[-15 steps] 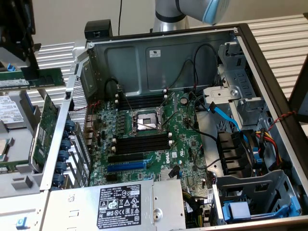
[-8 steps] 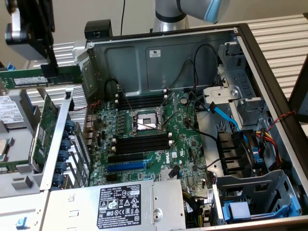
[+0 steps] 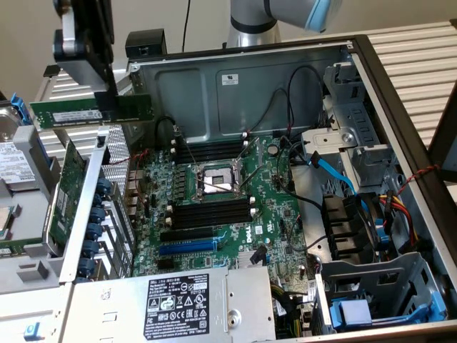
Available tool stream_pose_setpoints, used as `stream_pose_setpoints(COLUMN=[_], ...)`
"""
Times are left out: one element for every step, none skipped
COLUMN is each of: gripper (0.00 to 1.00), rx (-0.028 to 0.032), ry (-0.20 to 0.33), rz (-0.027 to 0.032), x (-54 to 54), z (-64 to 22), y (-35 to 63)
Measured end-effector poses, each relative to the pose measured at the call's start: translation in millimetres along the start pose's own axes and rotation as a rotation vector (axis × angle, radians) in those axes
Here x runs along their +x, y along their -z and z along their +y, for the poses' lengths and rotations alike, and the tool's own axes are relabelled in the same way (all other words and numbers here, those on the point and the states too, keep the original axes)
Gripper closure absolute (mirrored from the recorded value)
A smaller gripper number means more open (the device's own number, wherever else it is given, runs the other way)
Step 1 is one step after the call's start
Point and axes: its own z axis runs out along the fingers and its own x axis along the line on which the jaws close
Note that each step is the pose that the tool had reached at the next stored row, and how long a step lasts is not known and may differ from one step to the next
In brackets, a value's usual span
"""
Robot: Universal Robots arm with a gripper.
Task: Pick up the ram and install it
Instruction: 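Pick up the ram and move it above insertion slot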
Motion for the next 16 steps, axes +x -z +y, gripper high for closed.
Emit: stream_pose_setpoints(gripper=[0.87, 0.87, 0.87, 0.87, 0.87, 0.87, 0.87, 0.87, 0.87, 0.87, 0.87, 0.87, 0.87, 0.87, 0.87, 0.87], rx=[0.0, -0.0001, 0.0, -0.0001, 0.0, 0.0, -0.0001, -0.0001, 0.0, 0.0003, 0.0012, 0.0021, 0.0032, 0.0044, 0.0054, 0.0062], ry=[0.0, 0.0, 0.0, 0.0, 0.0, 0.0, 0.0, 0.0, 0.0, 0.0, 0.0, 0.0, 0.0, 0.0, 0.0, 0.0], rz=[0.0, 0.0, 0.0, 0.0001, 0.0, 0.0, 0.0, 0.0001, 0.0001, 0.0, 0.0001, 0.0, -0.0001, 0.0, 0.0001, 0.0], x=[-0.4, -0.9, -1.5, -2.2, -3.0, -3.8, -4.8, -5.8, -7.0, -8.6, -10.6, -12.5, -14.6, -17.1, -19.8, -22.5], z=[-4.5, -9.2, -14.0, -18.5, -23.1, -27.7, -32.0, -36.3, -40.2, -44.1, -47.7, -51.3, -54.7, -58.1, -61.1, -63.8], y=[-0.3, -0.7, -1.1, -1.4, -1.6, -1.7, -1.6, -1.7, -1.8, -2.3, -3.1, -3.7, -4.5, -5.2, -5.9, -6.5])
